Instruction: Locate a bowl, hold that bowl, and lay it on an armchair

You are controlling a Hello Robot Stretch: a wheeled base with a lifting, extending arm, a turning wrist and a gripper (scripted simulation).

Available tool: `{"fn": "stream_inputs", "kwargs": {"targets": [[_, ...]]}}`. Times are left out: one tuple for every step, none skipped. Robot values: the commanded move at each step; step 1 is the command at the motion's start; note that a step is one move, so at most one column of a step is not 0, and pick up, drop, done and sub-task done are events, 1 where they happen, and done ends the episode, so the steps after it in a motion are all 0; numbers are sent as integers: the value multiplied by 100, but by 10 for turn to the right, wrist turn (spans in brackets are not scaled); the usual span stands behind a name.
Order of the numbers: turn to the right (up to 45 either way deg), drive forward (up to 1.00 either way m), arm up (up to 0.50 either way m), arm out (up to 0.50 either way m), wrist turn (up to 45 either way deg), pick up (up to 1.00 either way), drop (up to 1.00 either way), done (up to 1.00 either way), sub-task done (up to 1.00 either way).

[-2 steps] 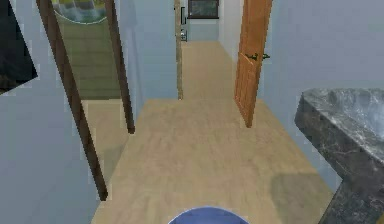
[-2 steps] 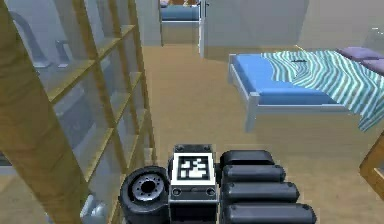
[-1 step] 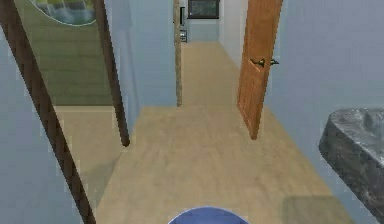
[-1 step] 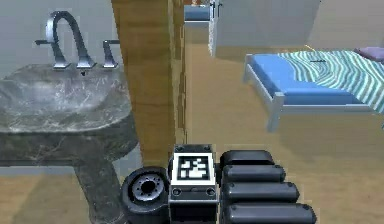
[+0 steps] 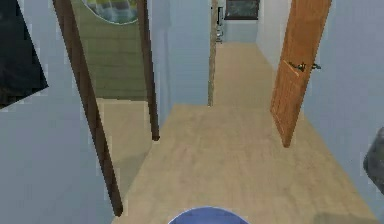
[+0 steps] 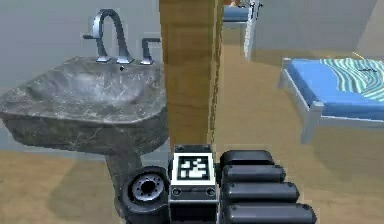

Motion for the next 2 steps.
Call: {"fn": "stream_inputs", "kwargs": {"targets": [[0,100,0,0,0,0,0,0,0],[0,25,0,0,0,0,0,0,0]]}}
